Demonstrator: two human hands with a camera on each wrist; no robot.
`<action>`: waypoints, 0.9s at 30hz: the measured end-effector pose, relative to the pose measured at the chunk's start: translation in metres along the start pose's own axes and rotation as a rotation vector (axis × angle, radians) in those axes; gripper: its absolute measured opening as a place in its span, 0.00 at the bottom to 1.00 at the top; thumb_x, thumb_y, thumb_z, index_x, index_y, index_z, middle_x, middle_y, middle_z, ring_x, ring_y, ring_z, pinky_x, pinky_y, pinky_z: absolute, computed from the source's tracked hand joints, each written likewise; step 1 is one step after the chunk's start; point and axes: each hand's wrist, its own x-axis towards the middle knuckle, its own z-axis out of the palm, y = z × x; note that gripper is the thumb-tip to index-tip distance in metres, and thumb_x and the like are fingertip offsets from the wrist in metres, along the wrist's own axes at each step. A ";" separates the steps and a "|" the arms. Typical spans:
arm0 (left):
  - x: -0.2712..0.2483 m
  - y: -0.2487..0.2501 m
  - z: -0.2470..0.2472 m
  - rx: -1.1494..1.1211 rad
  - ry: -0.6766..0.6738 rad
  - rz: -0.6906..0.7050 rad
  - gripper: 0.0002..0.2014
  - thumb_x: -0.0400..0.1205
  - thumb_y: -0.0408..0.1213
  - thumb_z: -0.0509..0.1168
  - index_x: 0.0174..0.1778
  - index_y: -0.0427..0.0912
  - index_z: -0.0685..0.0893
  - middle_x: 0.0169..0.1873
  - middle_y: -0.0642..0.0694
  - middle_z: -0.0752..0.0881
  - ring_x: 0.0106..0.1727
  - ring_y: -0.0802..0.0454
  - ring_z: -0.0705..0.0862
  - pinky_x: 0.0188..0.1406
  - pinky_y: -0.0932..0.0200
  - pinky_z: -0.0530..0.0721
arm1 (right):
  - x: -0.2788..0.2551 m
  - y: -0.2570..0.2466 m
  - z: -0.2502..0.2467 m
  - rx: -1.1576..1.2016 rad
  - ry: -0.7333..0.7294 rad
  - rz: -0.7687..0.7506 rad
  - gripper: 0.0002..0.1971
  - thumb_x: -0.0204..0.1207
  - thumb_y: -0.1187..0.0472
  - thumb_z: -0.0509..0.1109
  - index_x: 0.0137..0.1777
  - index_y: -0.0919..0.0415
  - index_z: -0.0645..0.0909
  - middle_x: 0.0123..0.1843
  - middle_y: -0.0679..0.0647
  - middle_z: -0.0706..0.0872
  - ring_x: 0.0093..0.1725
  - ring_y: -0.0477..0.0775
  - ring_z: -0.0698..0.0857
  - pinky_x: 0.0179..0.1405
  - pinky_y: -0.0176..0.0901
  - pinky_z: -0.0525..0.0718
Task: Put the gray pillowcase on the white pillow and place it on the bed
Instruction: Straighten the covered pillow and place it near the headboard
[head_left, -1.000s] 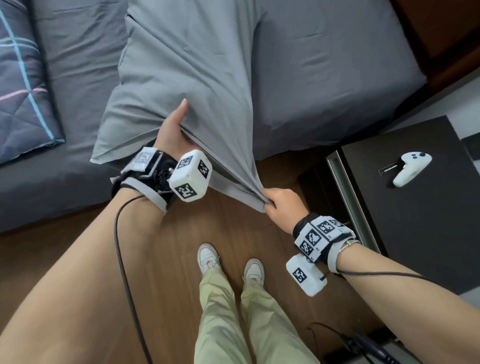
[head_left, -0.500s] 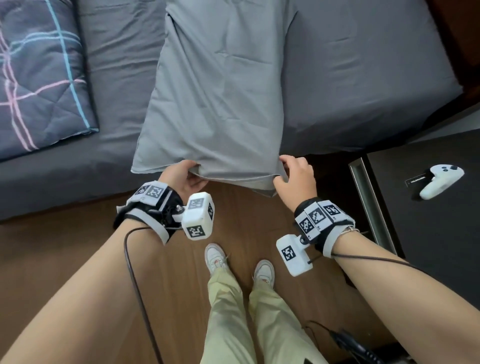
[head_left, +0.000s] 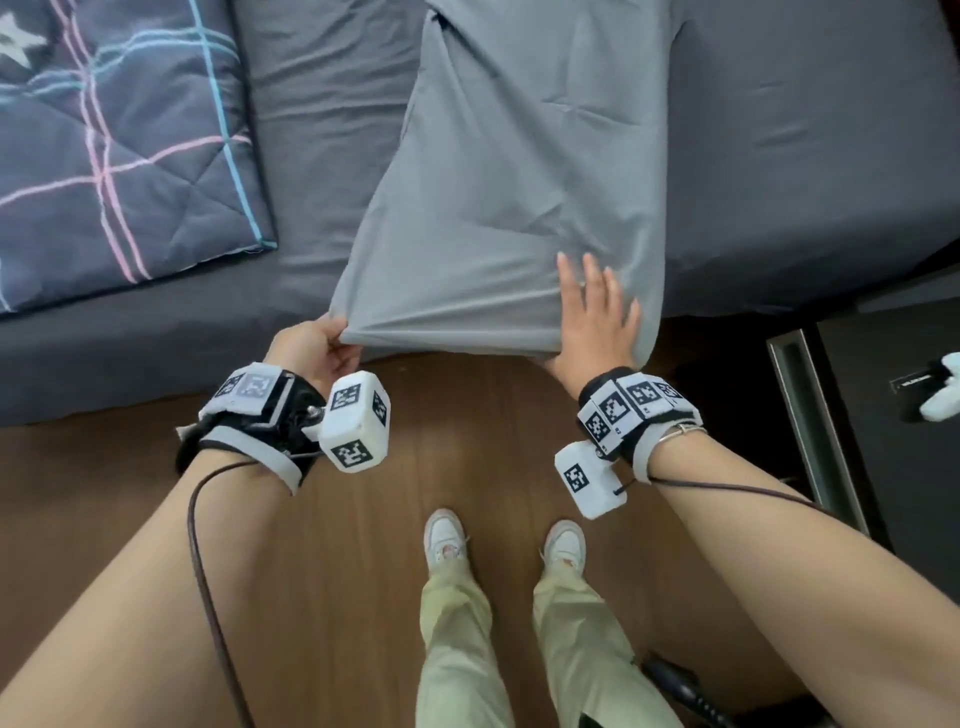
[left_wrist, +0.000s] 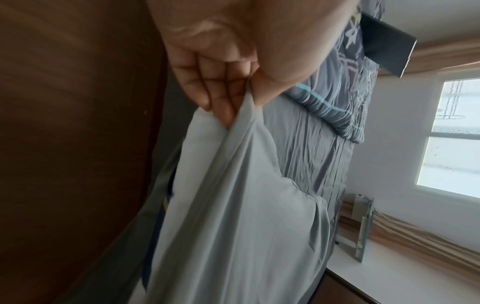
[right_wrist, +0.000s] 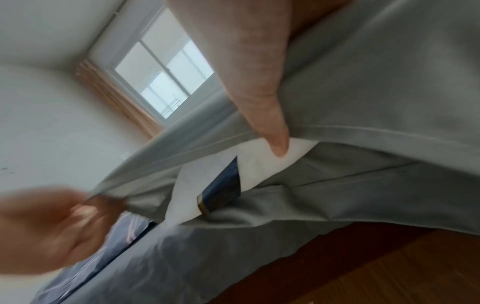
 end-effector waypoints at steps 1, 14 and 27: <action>0.001 -0.001 -0.015 0.049 -0.020 -0.019 0.08 0.85 0.35 0.56 0.44 0.44 0.79 0.16 0.54 0.83 0.17 0.63 0.80 0.30 0.70 0.76 | 0.006 -0.005 0.000 0.019 0.030 0.041 0.58 0.64 0.56 0.81 0.84 0.48 0.42 0.87 0.56 0.47 0.85 0.61 0.49 0.80 0.65 0.53; 0.059 -0.005 -0.030 0.450 -0.008 0.046 0.29 0.76 0.40 0.70 0.73 0.44 0.69 0.63 0.41 0.77 0.62 0.48 0.79 0.67 0.51 0.78 | 0.005 0.005 0.016 0.032 0.100 0.115 0.54 0.61 0.61 0.78 0.84 0.48 0.50 0.85 0.53 0.55 0.83 0.58 0.56 0.77 0.61 0.60; 0.076 -0.010 0.015 0.637 -0.184 0.190 0.15 0.81 0.56 0.59 0.39 0.49 0.80 0.44 0.45 0.82 0.42 0.47 0.79 0.34 0.59 0.78 | 0.035 -0.033 0.024 -0.056 0.132 0.020 0.54 0.57 0.56 0.83 0.81 0.53 0.56 0.74 0.62 0.68 0.58 0.66 0.77 0.52 0.56 0.81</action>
